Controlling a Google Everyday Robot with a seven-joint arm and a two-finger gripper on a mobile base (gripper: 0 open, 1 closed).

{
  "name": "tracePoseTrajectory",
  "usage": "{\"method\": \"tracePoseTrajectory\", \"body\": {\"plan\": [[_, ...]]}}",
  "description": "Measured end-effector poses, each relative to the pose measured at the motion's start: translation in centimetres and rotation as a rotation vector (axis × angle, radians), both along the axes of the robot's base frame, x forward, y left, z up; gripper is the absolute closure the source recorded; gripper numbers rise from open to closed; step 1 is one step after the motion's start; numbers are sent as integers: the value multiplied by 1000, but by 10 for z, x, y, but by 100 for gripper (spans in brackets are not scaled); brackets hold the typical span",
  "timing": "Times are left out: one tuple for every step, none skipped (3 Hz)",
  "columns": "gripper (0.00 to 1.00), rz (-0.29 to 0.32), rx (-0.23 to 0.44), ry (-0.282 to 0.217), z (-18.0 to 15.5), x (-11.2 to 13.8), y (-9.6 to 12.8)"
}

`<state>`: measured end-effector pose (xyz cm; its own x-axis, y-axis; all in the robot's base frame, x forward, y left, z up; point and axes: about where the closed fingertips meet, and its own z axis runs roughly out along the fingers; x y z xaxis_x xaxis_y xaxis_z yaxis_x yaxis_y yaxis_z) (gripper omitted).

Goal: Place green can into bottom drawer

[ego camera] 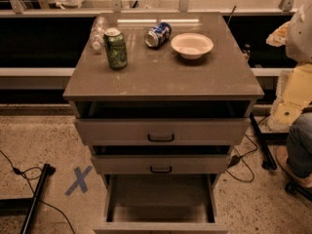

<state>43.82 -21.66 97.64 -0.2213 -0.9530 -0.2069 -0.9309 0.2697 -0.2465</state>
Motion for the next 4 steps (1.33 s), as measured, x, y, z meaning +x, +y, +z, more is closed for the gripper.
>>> {"method": "tracePoseTrajectory", "body": {"plan": [[0,0,0,0,0,0,0],[0,18,-7,4,0,3,4],[0,119,51,-38,0,38,41],[0,236,123,-117,9,91,93]]}}
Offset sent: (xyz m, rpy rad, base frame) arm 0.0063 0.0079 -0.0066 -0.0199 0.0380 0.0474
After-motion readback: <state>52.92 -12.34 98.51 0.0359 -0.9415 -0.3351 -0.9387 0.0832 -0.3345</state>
